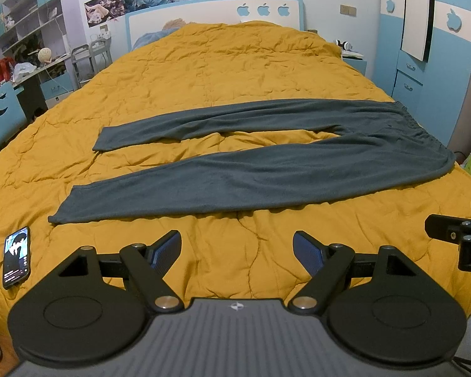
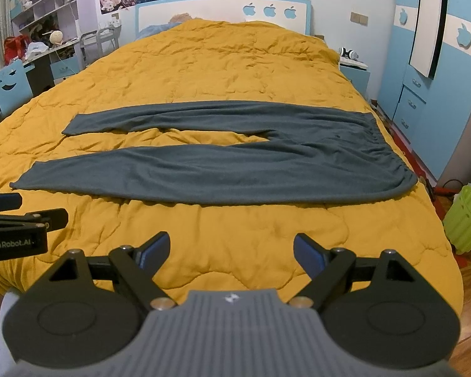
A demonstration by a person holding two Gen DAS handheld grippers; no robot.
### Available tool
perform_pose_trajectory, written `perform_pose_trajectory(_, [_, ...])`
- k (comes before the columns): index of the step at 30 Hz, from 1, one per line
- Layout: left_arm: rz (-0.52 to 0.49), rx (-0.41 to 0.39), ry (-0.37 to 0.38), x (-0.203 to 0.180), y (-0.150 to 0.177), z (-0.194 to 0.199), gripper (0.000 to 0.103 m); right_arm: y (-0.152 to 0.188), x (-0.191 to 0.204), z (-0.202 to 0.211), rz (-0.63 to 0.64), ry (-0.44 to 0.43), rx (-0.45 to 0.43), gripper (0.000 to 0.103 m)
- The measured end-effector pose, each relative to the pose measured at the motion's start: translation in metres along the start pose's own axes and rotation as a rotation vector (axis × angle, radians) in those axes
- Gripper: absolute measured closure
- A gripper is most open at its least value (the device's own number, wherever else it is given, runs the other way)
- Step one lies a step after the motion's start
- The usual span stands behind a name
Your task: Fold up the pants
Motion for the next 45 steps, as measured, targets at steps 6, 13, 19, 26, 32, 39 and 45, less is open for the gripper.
perform_pose_trajectory(6, [0.002, -0.001, -0.001, 0.0004, 0.0002, -0.0002, 0.009, 0.0002, 0.0004, 0.0003, 0.0, 0.0, 0.001, 0.021])
perform_pose_trajectory(13, [0.001, -0.001, 0.0, 0.0006, 0.0004, -0.0001, 0.009, 0.0, 0.0004, 0.0005, -0.001, 0.0, 0.001, 0.021])
perform_pose_trajectory(19, [0.002, -0.001, 0.0, 0.0003, 0.0005, -0.0001, 0.009, 0.0002, 0.0001, 0.0004, -0.002, -0.001, 0.001, 0.021])
perform_pose_trajectory(26, [0.004, 0.0, 0.004, -0.0026, -0.0008, 0.0018, 0.009, 0.0006, 0.002, 0.0015, 0.003, -0.004, 0.002, 0.021])
perform_pose_trajectory(32, [0.004, 0.0, 0.005, -0.0034, -0.0006, 0.0012, 0.009, 0.0018, 0.0033, 0.0015, 0.003, -0.005, 0.007, 0.021])
perform_pose_trajectory(39, [0.004, -0.001, 0.006, -0.0029, -0.0007, 0.0024, 0.009, 0.0029, 0.0046, 0.0016, 0.0, -0.005, 0.01, 0.021])
perform_pose_trajectory(45, [0.005, -0.001, 0.007, -0.0028, -0.0007, 0.0025, 0.009, 0.0016, 0.0043, 0.0002, 0.001, -0.007, 0.009, 0.021])
Point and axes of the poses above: each gripper's, at about its wrist camera, not at the fingertips, and z roughly against the way its jaws point, x to its left, y to its underside, the point moved 5 cm from there along -z, roughly the way its jaws point, and after that the axes turned 13 degrees about -x, right-handed, at the moved point
